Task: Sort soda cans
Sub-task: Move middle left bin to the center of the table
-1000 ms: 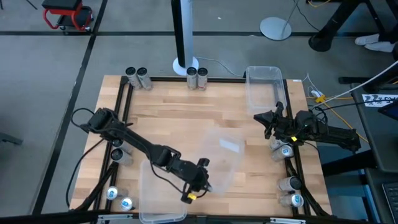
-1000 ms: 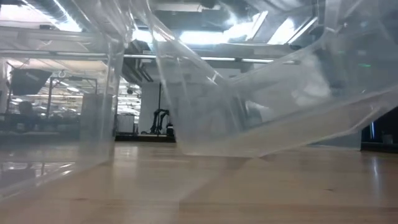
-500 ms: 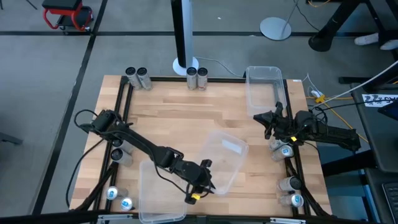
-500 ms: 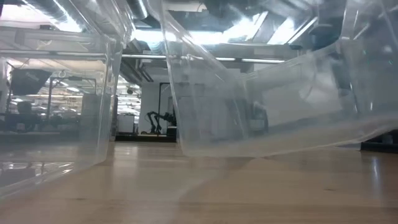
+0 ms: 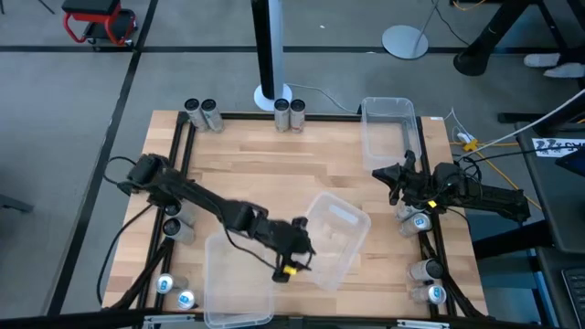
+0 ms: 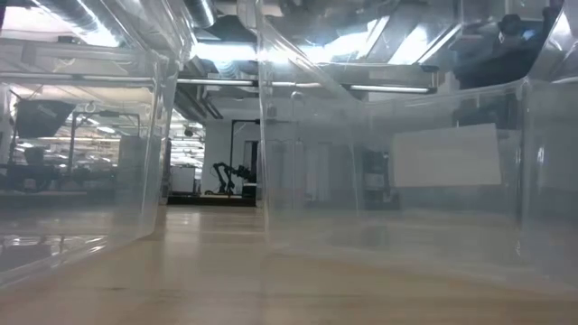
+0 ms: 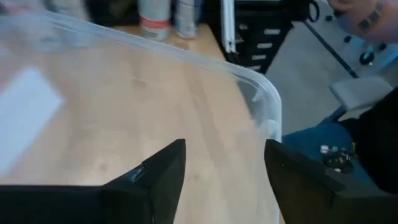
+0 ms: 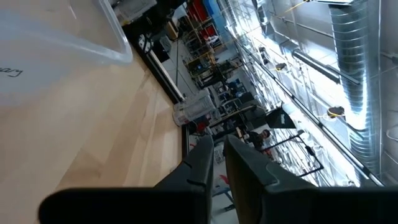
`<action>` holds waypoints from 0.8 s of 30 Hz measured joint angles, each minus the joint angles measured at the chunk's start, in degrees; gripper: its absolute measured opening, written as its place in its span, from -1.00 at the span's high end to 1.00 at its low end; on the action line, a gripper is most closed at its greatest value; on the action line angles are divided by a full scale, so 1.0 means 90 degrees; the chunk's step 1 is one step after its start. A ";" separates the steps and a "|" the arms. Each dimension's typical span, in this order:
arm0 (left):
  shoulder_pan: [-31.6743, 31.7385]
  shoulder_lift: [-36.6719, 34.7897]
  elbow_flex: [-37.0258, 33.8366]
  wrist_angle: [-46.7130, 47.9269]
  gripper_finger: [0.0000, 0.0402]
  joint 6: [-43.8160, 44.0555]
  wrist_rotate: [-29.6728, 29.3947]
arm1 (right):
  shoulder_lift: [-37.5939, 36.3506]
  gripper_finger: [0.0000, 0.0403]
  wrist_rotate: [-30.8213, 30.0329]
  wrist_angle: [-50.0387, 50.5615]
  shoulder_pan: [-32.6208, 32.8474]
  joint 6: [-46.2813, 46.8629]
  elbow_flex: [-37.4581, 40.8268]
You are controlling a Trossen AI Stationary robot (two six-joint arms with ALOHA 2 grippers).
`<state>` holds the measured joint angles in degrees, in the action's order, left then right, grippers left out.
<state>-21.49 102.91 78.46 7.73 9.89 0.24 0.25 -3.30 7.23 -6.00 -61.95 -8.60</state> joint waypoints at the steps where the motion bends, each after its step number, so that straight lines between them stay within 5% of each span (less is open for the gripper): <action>1: 0.0059 -0.0155 0.0001 0.0117 -0.07 0.0000 0.0000 | -0.0002 0.78 0.0023 -0.0008 -0.0001 0.0002 0.0000; 8: 0.0546 -0.1106 0.0010 0.0428 -0.08 -0.0537 -0.0359 | -0.0001 0.78 0.0103 -0.0008 -0.0002 0.0008 0.0000; 16: 0.1844 -0.1025 0.0015 0.0294 -0.05 -0.1314 -0.0897 | 0.0000 0.78 0.0123 0.0089 0.0000 0.0012 0.0000; 21: 0.2640 -0.0563 0.0010 -0.0012 -0.05 -0.1313 0.0583 | 0.0000 0.78 0.0151 0.0232 -0.0002 0.0002 0.0000; 24: 0.2883 -0.0180 0.0010 -0.0406 -0.05 -0.1408 0.0804 | 0.0000 0.78 0.0151 0.0259 -0.0002 -0.0013 0.0000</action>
<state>4.45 101.28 78.54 4.08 -2.79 7.47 0.25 -1.93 9.56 -6.02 -62.07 -8.60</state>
